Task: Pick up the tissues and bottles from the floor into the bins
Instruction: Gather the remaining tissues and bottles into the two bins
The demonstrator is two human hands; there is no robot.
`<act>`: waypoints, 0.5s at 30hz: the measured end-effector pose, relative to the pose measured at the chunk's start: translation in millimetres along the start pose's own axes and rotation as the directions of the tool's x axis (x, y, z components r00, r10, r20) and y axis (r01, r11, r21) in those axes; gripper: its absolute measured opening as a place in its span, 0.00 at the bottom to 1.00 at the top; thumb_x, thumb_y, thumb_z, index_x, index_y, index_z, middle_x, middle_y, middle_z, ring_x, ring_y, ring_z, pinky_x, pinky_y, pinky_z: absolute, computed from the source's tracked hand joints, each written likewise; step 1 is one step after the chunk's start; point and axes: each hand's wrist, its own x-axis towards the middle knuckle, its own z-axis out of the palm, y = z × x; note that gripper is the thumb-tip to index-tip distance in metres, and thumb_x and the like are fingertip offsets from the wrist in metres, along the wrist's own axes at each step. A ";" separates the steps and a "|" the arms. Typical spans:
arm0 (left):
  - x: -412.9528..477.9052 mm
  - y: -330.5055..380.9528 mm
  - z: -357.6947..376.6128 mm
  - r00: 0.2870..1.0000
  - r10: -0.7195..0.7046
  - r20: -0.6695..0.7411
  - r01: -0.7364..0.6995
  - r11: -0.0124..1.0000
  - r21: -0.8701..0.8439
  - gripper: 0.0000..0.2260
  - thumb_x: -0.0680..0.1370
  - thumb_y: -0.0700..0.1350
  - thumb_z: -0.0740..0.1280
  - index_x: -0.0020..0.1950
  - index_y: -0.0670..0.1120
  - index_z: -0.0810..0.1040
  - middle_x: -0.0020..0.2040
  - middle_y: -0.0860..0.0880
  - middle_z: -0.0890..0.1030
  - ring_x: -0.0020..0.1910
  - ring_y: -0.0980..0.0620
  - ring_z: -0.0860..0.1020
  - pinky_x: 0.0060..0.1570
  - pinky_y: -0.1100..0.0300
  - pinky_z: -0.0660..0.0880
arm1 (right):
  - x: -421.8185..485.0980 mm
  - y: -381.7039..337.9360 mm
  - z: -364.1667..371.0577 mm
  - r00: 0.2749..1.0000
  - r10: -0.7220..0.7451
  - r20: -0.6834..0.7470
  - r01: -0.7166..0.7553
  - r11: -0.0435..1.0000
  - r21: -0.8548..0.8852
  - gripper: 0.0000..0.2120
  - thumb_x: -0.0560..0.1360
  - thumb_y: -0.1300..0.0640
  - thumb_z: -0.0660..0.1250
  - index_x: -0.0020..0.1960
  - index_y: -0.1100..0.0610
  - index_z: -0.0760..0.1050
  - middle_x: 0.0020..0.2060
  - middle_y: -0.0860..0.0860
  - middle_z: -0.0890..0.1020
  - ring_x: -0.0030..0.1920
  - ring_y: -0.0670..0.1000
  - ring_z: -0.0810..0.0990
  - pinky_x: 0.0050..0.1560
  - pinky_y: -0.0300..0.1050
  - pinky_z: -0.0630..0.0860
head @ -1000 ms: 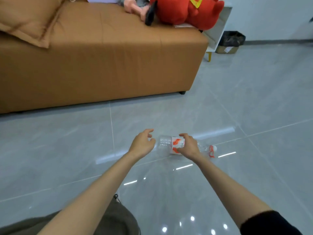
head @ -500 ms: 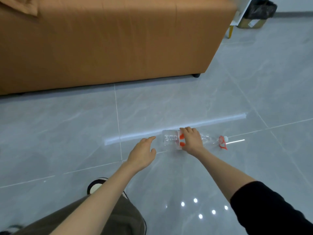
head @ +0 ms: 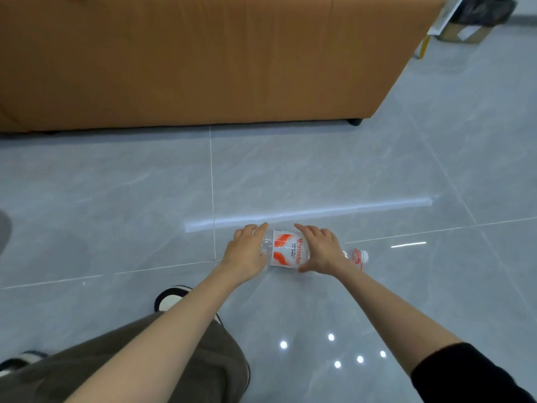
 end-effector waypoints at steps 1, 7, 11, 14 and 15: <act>0.0 -0.1 1.9 1.000 -0.003 0.008 0.003 1.000 0.004 0.31 0.78 0.42 0.61 0.78 0.49 0.51 0.76 0.47 0.56 0.74 0.45 0.56 0.70 0.51 0.61 | -2.0 1.6 2.3 0.999 0.024 0.024 -0.023 0.999 -0.028 0.52 0.61 0.44 0.77 0.76 0.47 0.51 0.72 0.51 0.63 0.69 0.58 0.62 0.71 0.54 0.56; -2.4 3.7 2.1 0.999 0.019 0.029 -0.021 0.997 0.073 0.33 0.77 0.43 0.64 0.78 0.50 0.49 0.77 0.46 0.54 0.75 0.45 0.54 0.70 0.50 0.60 | -11.1 -9.5 10.9 0.999 0.032 -0.030 -0.035 0.995 -0.089 0.46 0.62 0.45 0.75 0.73 0.49 0.56 0.65 0.53 0.68 0.61 0.57 0.69 0.64 0.53 0.65; -2.7 5.3 -8.9 0.999 0.030 -0.010 -0.028 0.987 0.156 0.36 0.76 0.43 0.66 0.78 0.50 0.48 0.77 0.45 0.52 0.76 0.44 0.49 0.72 0.48 0.55 | -12.9 -24.2 -8.9 0.985 -0.012 -0.173 0.000 0.998 -0.069 0.42 0.61 0.46 0.73 0.71 0.50 0.58 0.62 0.50 0.70 0.59 0.56 0.70 0.61 0.51 0.66; -6.6 6.3 -29.7 0.994 0.062 -0.090 -0.032 0.954 0.298 0.38 0.75 0.43 0.67 0.78 0.50 0.47 0.77 0.45 0.50 0.77 0.43 0.45 0.73 0.43 0.41 | -13.8 -39.5 -41.4 0.958 -0.095 -0.271 0.070 0.992 -0.101 0.40 0.61 0.47 0.73 0.69 0.50 0.61 0.62 0.49 0.71 0.59 0.54 0.70 0.61 0.49 0.65; -6.9 7.2 -38.4 0.990 0.088 -0.106 -0.046 0.937 0.347 0.39 0.75 0.42 0.67 0.78 0.50 0.46 0.77 0.45 0.49 0.77 0.44 0.45 0.72 0.43 0.39 | -13.7 -44.3 -51.5 0.947 -0.125 -0.295 0.096 0.989 -0.112 0.40 0.60 0.47 0.73 0.69 0.50 0.61 0.62 0.48 0.71 0.59 0.54 0.70 0.61 0.49 0.64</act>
